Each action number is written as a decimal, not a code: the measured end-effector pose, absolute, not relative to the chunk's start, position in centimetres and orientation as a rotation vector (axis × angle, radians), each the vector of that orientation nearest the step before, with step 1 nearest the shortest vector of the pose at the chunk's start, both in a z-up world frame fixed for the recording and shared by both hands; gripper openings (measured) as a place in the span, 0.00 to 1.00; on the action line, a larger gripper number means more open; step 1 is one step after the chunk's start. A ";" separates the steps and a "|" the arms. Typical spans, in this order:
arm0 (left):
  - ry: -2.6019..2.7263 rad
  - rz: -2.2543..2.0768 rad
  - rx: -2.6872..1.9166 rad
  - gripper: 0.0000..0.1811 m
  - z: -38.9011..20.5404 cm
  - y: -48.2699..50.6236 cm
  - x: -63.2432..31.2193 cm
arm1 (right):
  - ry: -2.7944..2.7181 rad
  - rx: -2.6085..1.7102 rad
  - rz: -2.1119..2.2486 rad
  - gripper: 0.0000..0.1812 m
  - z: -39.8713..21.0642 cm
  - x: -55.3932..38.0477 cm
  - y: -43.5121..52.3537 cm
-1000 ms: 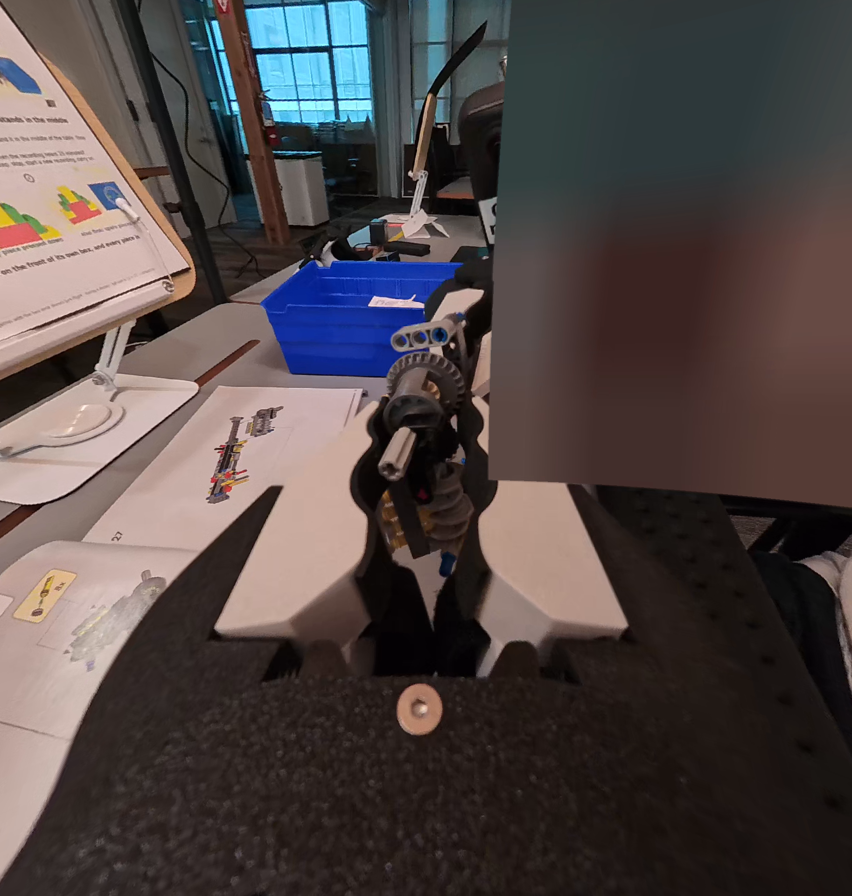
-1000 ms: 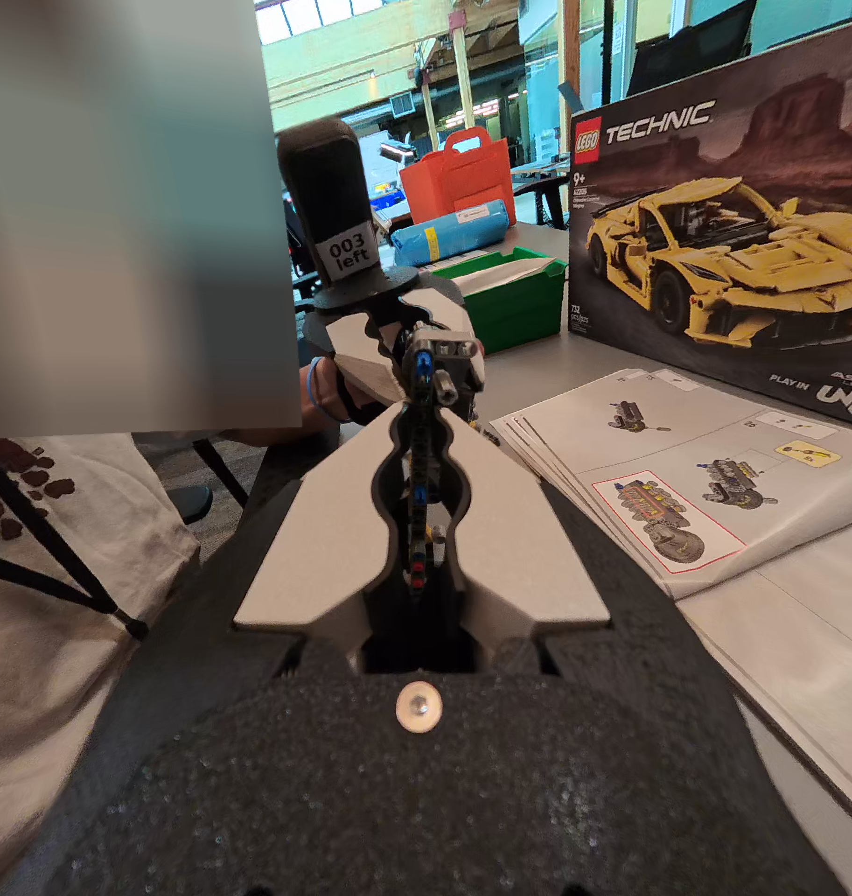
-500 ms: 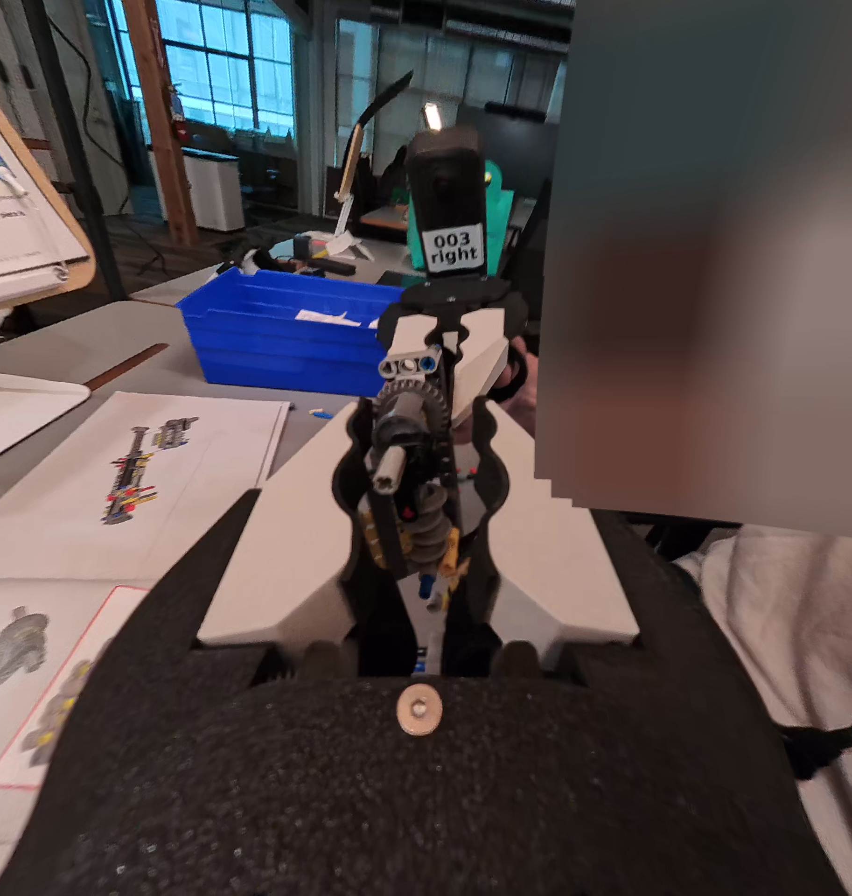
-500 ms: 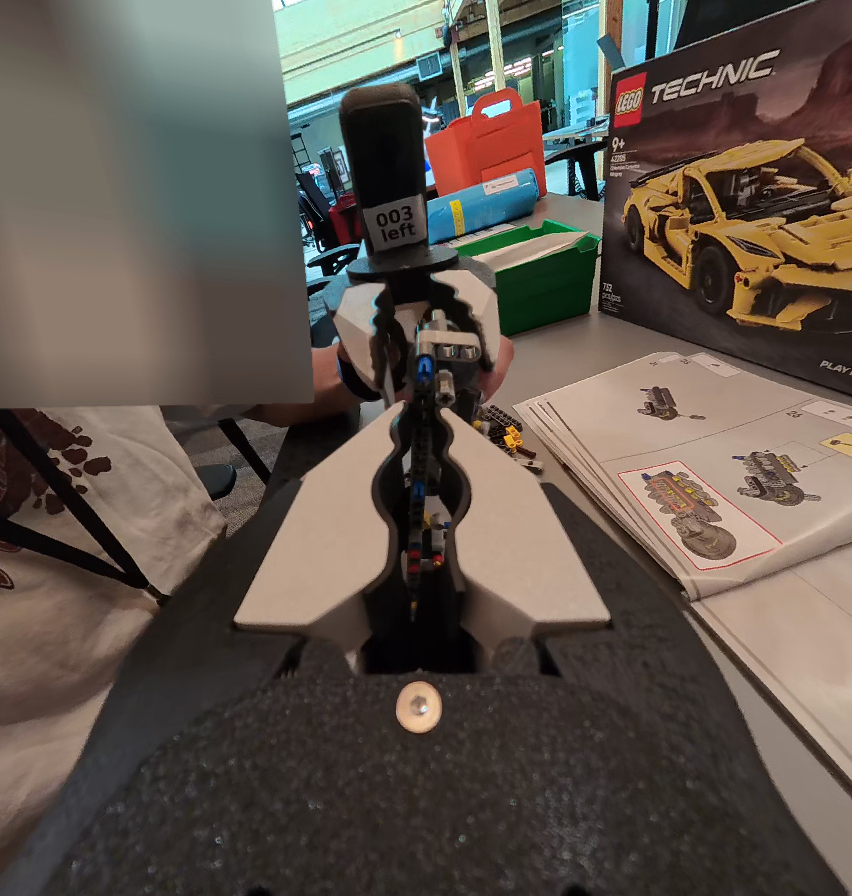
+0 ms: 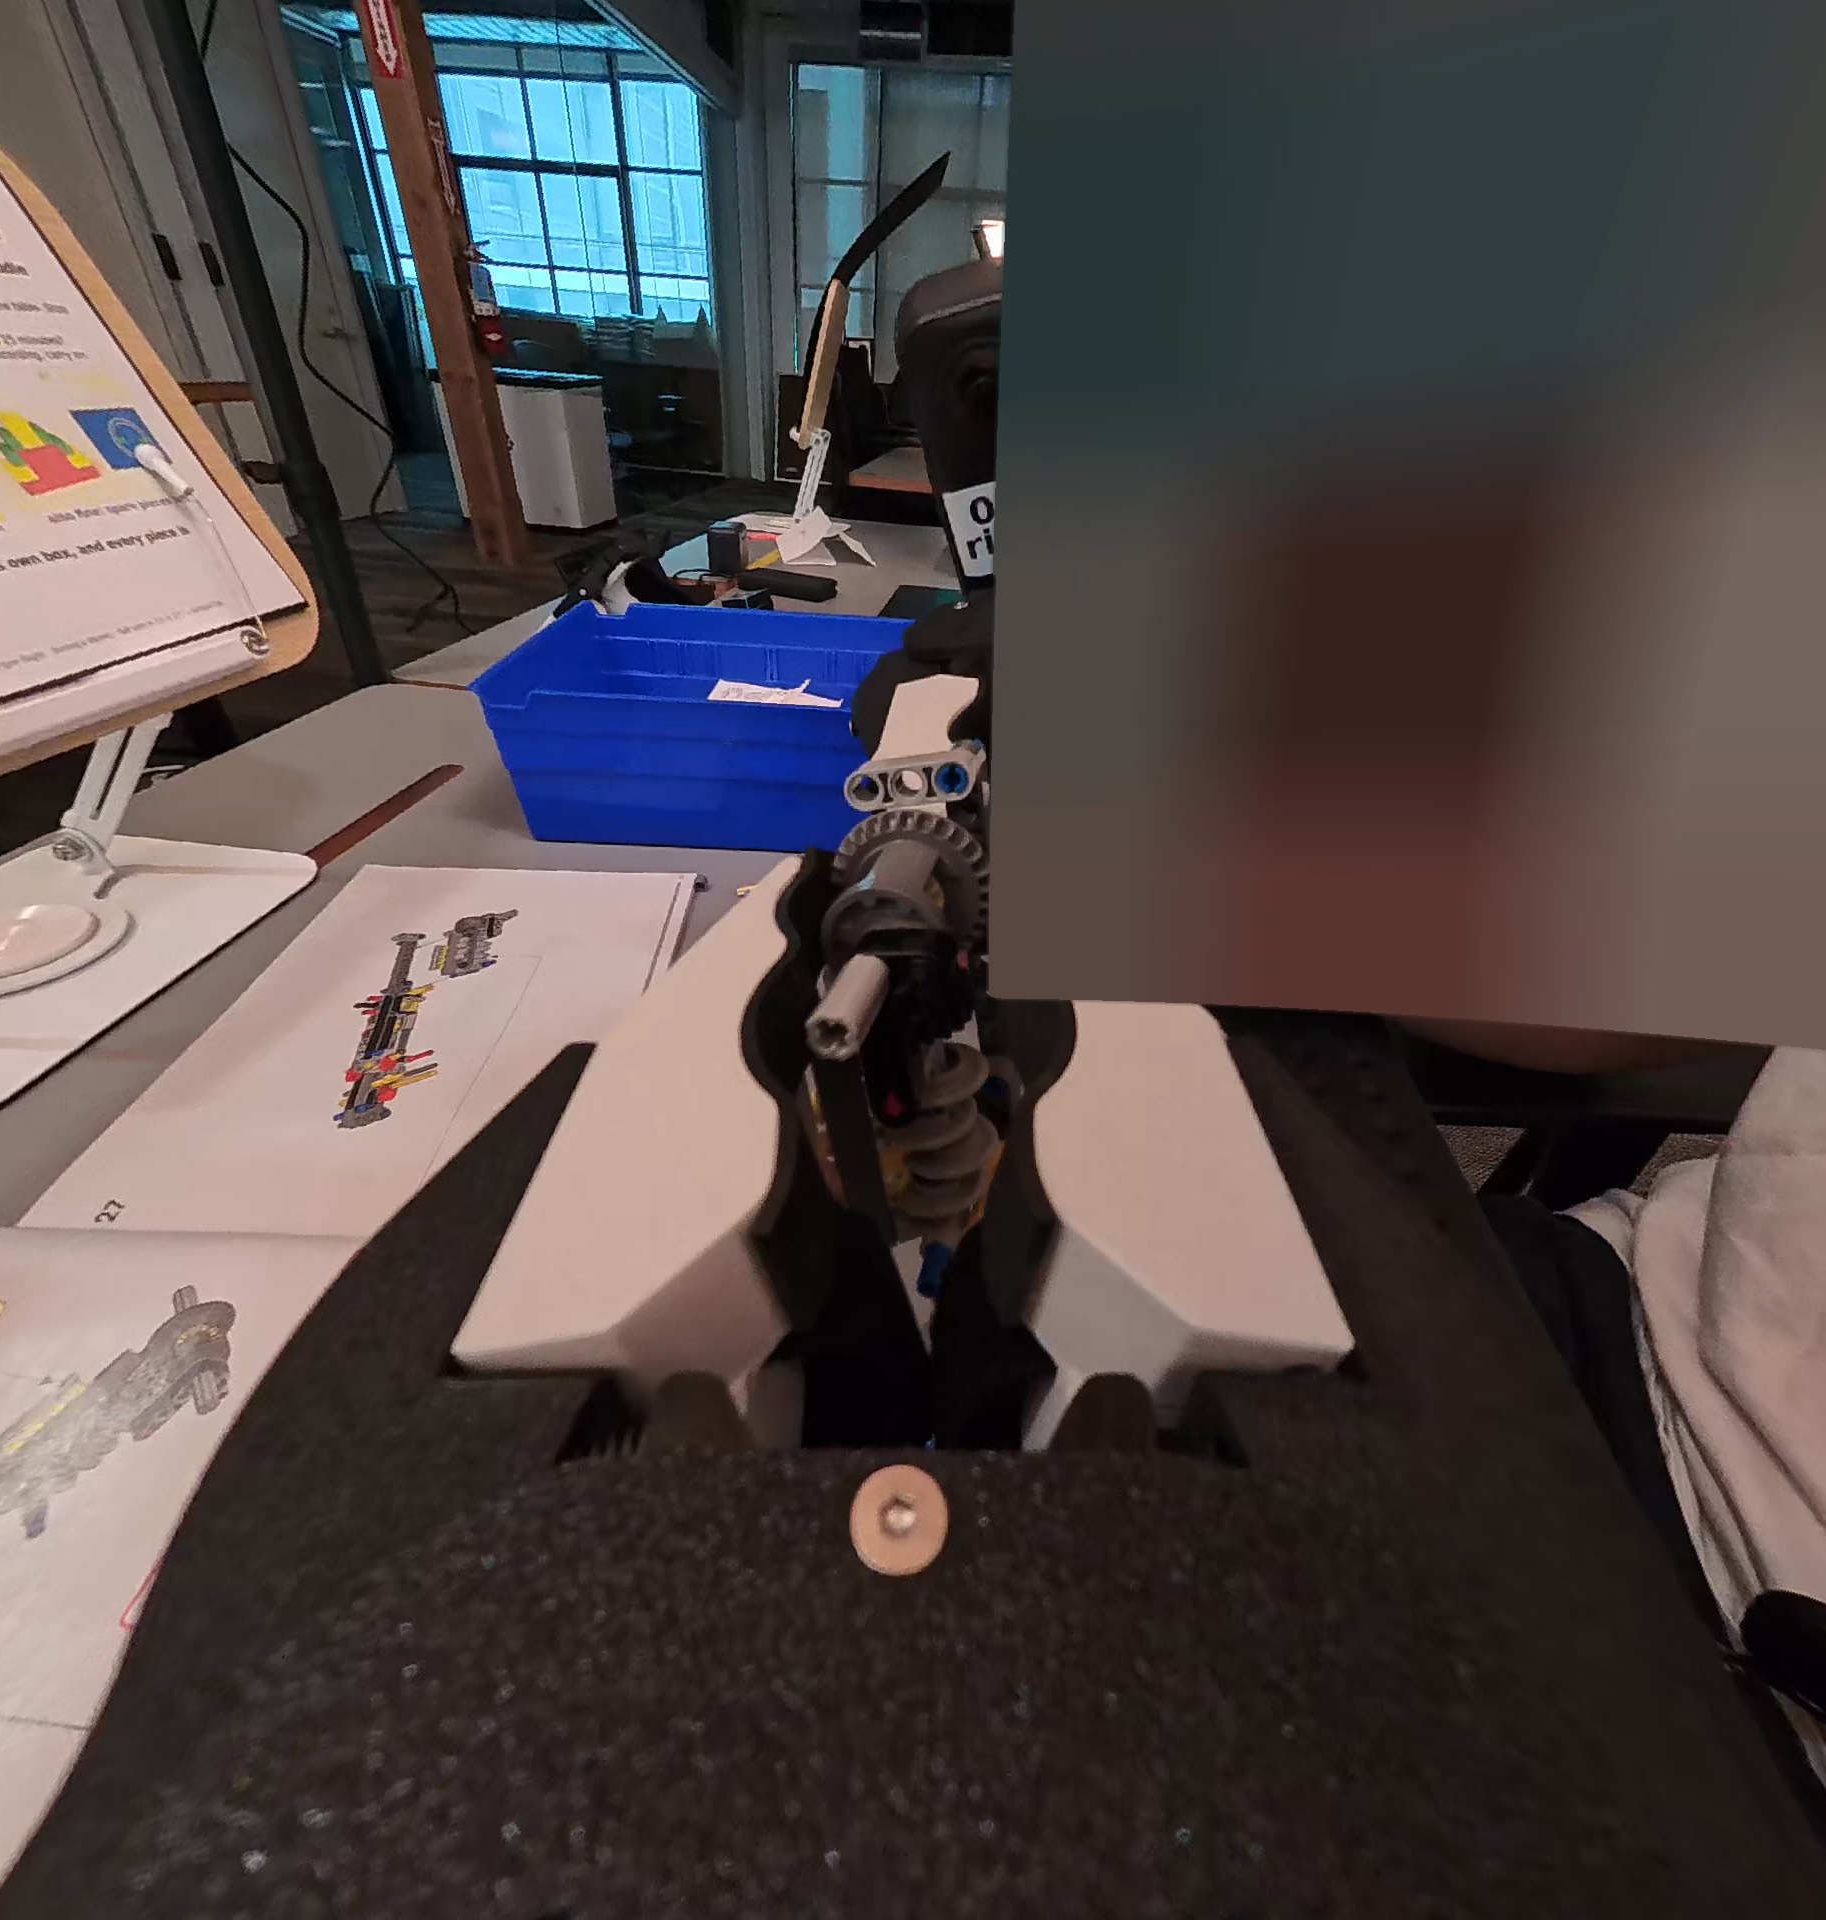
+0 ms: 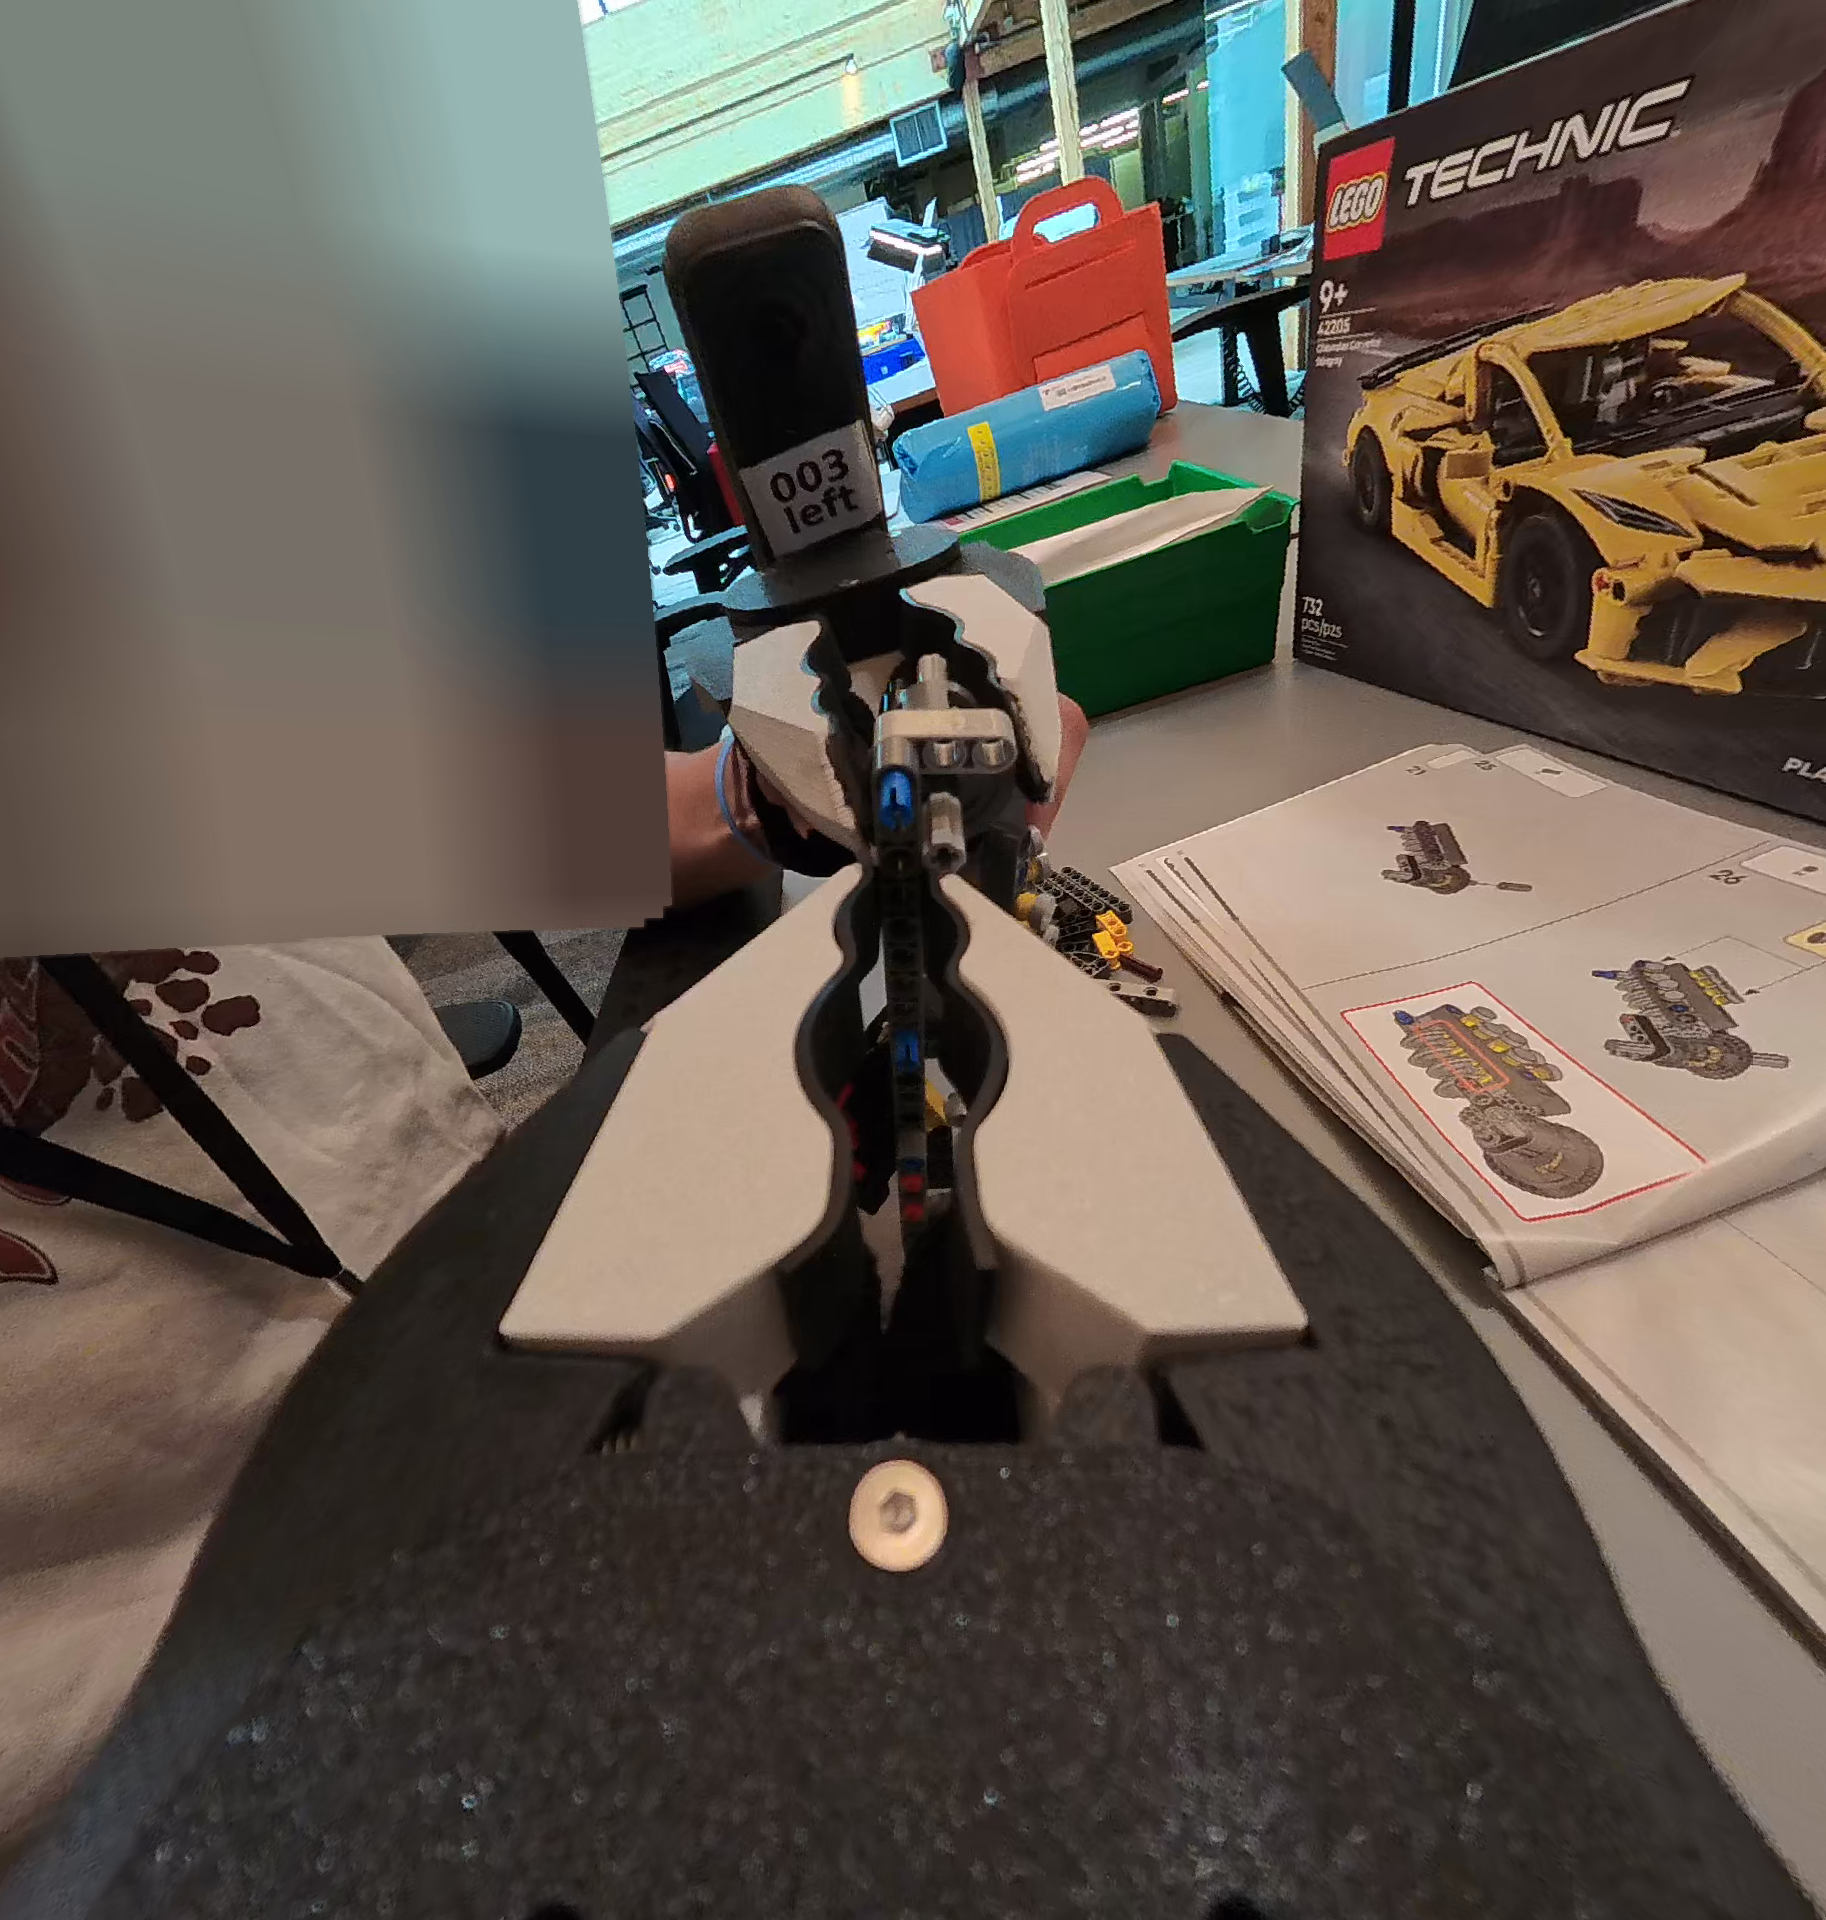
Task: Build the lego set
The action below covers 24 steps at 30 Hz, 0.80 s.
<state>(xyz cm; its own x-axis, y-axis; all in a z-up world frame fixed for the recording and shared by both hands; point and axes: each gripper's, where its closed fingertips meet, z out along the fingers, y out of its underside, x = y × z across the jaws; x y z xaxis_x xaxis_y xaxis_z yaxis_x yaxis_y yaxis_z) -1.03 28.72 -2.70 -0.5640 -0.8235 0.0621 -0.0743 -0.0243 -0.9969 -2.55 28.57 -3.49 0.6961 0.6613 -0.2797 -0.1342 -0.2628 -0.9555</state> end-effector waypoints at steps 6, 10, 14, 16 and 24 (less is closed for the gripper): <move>1.645 -1.654 -0.973 0.16 -2.9 29.6 -0.7 | -0.388 -1.657 0.709 0.07 -3.2 -1.5 28.8; 1.645 -1.648 -0.958 0.16 -2.8 29.7 -0.7 | -0.351 -1.623 0.728 0.05 -2.9 -1.0 28.9; 1.644 -1.648 -0.955 0.16 -2.7 29.7 -0.8 | -0.331 -1.596 0.781 0.05 -2.8 -1.1 29.1; 1.643 -1.633 -0.950 0.16 -2.7 29.7 -0.7 | -0.334 -1.595 0.814 0.04 -2.8 -1.4 28.9; 1.635 -1.585 -0.957 0.16 -3.0 29.4 -0.6 | -0.358 -1.622 0.796 0.03 -3.0 -1.4 28.6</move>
<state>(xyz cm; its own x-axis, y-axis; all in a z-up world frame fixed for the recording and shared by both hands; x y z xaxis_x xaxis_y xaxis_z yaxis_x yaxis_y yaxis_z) -0.59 29.44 -2.97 -0.5153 -0.8565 0.0310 -0.0578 -0.0013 -0.9983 -1.36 28.62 -3.03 0.7152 0.6333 -0.2956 -0.1996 -0.2202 -0.9548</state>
